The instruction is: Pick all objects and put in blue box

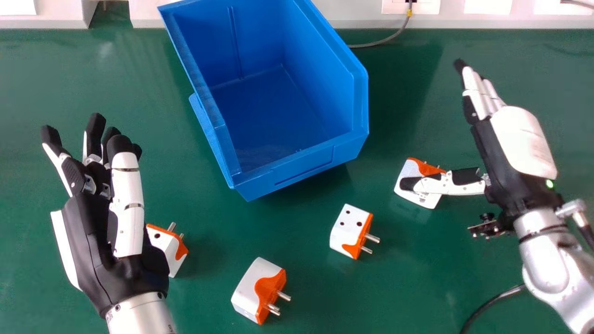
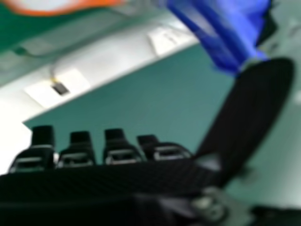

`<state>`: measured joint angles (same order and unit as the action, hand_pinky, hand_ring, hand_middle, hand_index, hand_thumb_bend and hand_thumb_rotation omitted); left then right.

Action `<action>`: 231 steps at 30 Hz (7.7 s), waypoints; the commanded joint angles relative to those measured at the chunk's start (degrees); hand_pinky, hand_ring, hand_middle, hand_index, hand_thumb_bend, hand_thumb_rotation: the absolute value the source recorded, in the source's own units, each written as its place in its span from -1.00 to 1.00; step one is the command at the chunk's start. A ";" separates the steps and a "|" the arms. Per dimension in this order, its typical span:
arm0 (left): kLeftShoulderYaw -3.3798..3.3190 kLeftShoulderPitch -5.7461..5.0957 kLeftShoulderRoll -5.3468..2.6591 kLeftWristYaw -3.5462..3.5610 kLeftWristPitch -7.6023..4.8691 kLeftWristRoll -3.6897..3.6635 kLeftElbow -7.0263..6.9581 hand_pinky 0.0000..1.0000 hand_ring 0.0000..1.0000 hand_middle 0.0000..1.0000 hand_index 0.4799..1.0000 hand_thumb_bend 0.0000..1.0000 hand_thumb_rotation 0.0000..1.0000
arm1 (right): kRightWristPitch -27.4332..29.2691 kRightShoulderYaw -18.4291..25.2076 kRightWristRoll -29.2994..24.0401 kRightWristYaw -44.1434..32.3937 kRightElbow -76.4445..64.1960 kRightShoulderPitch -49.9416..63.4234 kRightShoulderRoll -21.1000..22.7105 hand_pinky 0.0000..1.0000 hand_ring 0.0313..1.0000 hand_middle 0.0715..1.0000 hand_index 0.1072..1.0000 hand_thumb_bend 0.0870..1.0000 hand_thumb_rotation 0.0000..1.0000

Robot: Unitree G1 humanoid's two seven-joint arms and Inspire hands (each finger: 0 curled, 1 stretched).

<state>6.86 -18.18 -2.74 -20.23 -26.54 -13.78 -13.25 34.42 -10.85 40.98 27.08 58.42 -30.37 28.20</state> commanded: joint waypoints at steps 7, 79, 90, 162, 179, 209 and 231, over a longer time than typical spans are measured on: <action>0.18 1.38 -5.68 -0.13 -0.31 0.68 -1.70 0.77 0.85 0.87 0.63 -0.20 -0.05 | -0.78 -6.04 -0.52 -9.99 7.67 -8.64 2.40 0.77 0.92 0.94 0.99 1.00 -0.09; 0.10 4.42 -5.32 -0.27 0.85 1.76 -0.15 0.82 0.88 0.89 0.70 -0.23 0.04 | -4.58 2.93 -3.24 3.60 -42.44 7.57 3.86 -0.32 -0.20 -0.08 -0.06 -0.10 -1.00; 0.08 4.44 -5.78 -0.99 0.68 2.16 -0.07 0.79 0.88 0.89 0.70 -0.20 0.07 | -5.26 0.94 1.50 0.14 -55.58 3.79 -2.65 -0.32 -0.18 -0.09 -0.09 -0.10 -1.00; -0.37 6.02 -6.45 -2.56 0.10 2.72 0.08 0.69 0.82 0.84 0.60 -0.14 -0.03 | -25.97 -13.71 2.38 -18.11 -29.41 -22.93 -10.57 0.99 1.00 1.00 1.00 0.93 -0.37; 1.44 1.86 -5.43 -1.59 0.17 2.48 -1.77 0.77 0.87 0.88 0.67 -0.20 0.00 | -15.35 -3.45 -1.11 -8.41 -67.05 30.74 -11.34 0.70 0.97 1.00 1.00 0.99 0.02; 1.10 1.90 -5.65 -0.80 0.71 1.57 -2.28 0.77 0.88 0.89 0.66 -0.19 -0.01 | -9.60 -9.14 -4.22 -21.73 -39.39 22.47 -5.41 0.73 0.86 0.80 0.75 0.86 -0.14; 0.80 3.79 -5.47 -1.18 1.49 1.59 -2.52 0.75 0.86 0.87 0.67 -0.14 -0.04 | -18.36 -8.66 -5.03 -30.34 -37.52 18.95 -3.12 0.37 0.56 0.61 0.40 0.55 -0.52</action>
<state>7.53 -15.33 -2.63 -21.40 -24.51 -12.95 -14.22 19.00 -19.85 36.31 -0.94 22.16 -11.50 24.88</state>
